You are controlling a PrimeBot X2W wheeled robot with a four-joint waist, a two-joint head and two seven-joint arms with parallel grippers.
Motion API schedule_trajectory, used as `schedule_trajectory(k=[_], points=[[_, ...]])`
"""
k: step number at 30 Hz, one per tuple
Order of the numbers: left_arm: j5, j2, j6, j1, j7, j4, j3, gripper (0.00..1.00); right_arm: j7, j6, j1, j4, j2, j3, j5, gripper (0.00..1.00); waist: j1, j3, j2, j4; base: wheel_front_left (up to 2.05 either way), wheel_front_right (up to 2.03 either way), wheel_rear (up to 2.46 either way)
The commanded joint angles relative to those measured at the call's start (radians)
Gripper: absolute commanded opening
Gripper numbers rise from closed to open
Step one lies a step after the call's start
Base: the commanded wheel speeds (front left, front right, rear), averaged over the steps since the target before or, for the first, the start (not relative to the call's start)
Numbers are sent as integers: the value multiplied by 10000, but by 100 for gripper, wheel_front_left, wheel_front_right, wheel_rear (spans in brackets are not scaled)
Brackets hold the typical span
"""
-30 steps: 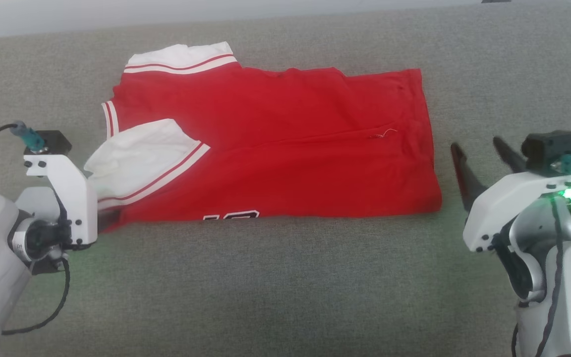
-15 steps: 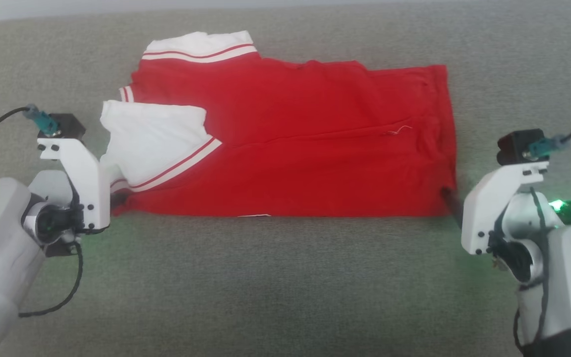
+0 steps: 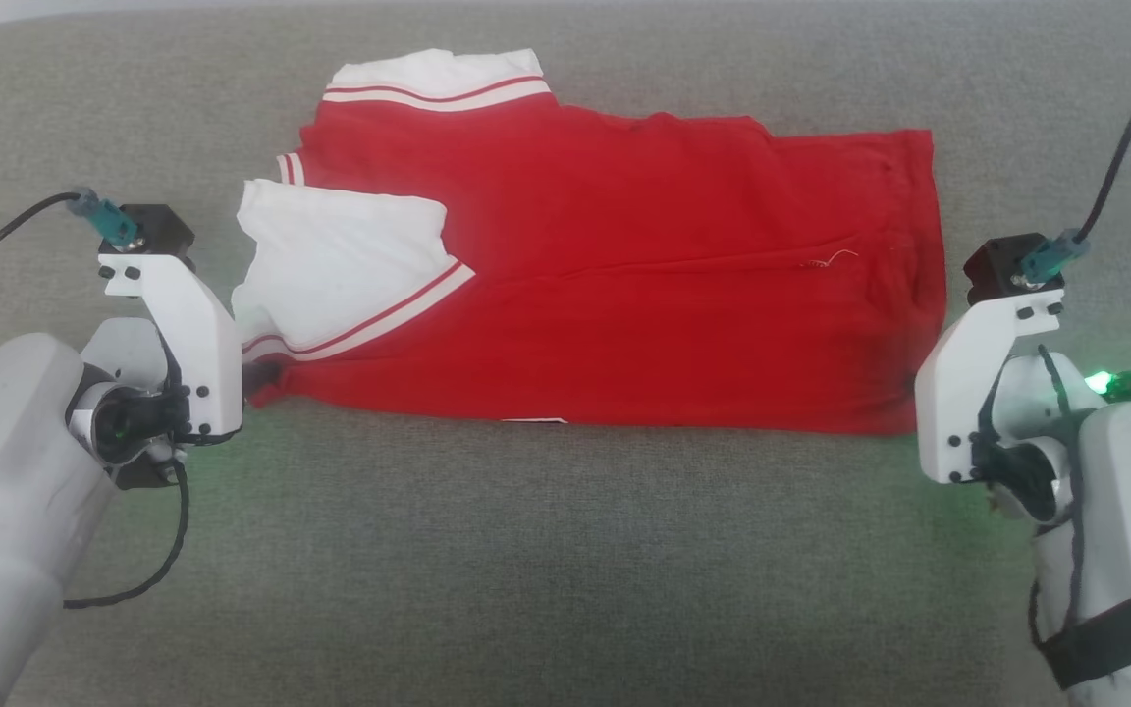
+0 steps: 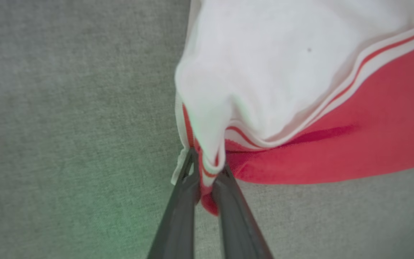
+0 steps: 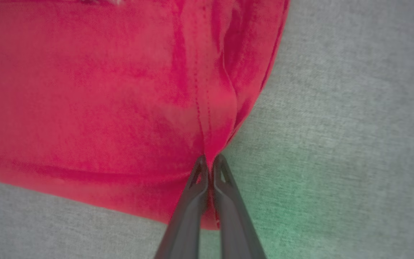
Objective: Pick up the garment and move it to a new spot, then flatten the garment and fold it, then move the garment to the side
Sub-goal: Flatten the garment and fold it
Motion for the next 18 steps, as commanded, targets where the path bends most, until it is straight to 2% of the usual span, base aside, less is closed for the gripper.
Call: schedule_trajectory(k=[1, 6, 11, 18], points=[[-1, 108, 107, 21, 107, 149, -37, 0, 91, -21, 31, 108, -235, -19, -30, 0, 0, -74, -1, 51, 0, 0, 0], [-55, 319, 268, 42, 359, -44, -25, 0, 286, -21, 26, -158, -562, 99, 165, 0, 0, -260, -1, 155, 0, 0, 0], [-54, 644, 632, 292, 732, -728, -63, 0, 786, -20, 234, -658, -994, 373, 432, 0, 0, -510, -1, 284, 0, 0, 0], [-78, 1293, 1575, 1091, 1279, -2648, -198, 0, 1813, -20, 896, -1804, -1700, 750, 1162, 0, 0, -768, -1, 446, 0, 0, 0]])
